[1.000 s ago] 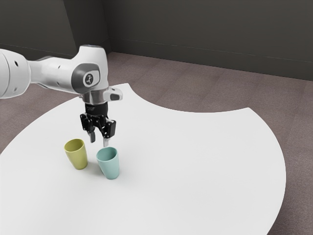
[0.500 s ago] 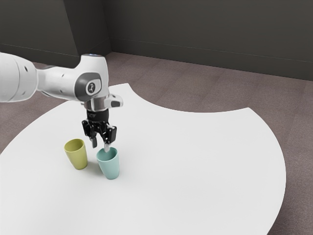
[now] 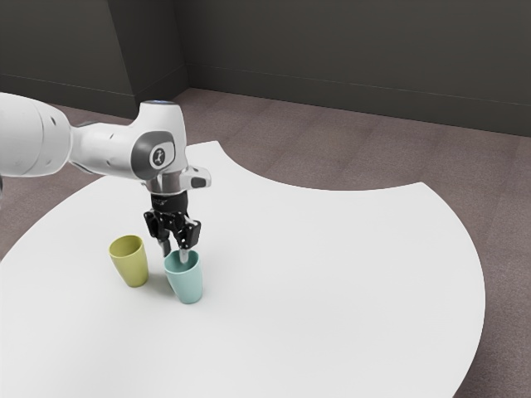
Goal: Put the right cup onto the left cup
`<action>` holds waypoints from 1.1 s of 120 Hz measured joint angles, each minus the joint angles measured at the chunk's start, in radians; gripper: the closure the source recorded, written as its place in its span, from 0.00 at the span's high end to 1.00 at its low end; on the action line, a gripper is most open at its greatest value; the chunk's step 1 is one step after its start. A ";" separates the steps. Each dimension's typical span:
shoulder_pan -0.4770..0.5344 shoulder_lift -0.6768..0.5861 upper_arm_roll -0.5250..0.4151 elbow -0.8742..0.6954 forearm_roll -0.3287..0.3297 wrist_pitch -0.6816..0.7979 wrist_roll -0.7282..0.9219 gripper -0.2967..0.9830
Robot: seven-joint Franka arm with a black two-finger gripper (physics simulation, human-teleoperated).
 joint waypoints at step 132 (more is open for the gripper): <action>0.020 -0.189 0.002 0.001 0.007 -0.041 0.005 0.15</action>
